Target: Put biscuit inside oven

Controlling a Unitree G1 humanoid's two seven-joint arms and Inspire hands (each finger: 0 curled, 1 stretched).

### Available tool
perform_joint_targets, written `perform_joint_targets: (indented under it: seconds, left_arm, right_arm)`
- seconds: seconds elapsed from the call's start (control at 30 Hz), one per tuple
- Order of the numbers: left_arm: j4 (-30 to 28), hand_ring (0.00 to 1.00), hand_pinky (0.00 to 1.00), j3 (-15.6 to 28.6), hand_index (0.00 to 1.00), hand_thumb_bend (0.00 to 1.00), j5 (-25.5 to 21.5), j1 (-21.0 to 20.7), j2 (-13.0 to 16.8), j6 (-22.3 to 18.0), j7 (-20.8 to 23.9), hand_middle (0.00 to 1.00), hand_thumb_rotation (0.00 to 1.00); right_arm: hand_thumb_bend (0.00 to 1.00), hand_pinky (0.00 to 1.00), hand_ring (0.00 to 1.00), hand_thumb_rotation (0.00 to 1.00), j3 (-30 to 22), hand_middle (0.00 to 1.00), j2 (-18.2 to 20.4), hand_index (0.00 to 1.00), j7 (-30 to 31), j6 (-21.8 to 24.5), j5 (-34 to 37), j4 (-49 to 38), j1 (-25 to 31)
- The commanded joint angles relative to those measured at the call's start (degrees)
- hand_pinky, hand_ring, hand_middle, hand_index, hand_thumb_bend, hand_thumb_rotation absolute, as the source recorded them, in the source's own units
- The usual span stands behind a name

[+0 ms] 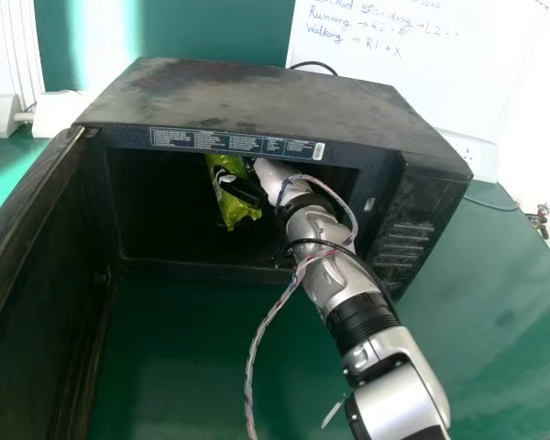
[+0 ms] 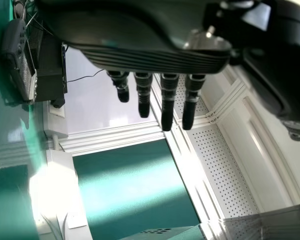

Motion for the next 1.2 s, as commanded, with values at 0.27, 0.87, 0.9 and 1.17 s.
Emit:
perform_joint_targets:
  seconds: [0.27, 0.87, 0.9, 1.17]
  left_arm:
    - [0.3, 0.95, 1.0, -0.1, 0.86, 0.99, 0.1, 0.3, 0.0, -0.9, -0.1, 0.87, 1.0]
    - [-0.4, 0.95, 1.0, -0.3, 0.87, 0.99, 0.1, 0.9, -0.4, -1.0, 0.0, 0.88, 1.0]
    - [-0.4, 0.95, 1.0, -0.3, 0.87, 0.99, 0.3, 0.9, -0.4, -1.1, 0.0, 0.88, 1.0]
    - [-0.6, 0.95, 1.0, -0.3, 0.87, 1.0, 0.3, 0.8, -0.8, -0.9, 0.2, 0.87, 1.0]
  right_arm:
    - [0.66, 0.52, 0.62, 0.57, 0.0, 0.64, -0.3, 0.7, 1.3, 1.4, 0.2, -2.0, 1.0]
    - [0.89, 0.56, 0.68, 0.76, 2.7, 0.7, -2.1, 0.81, 0.6, 2.2, -3.1, -8.8, 6.5]
    - [0.89, 0.56, 0.67, 0.76, 2.8, 0.7, -2.1, 0.8, 0.7, 2.2, -3.2, -9.0, 6.7]
    - [0.87, 0.54, 0.66, 0.77, 2.1, 0.71, -2.6, 0.81, 1.3, 2.9, -3.1, -11.3, 7.9]
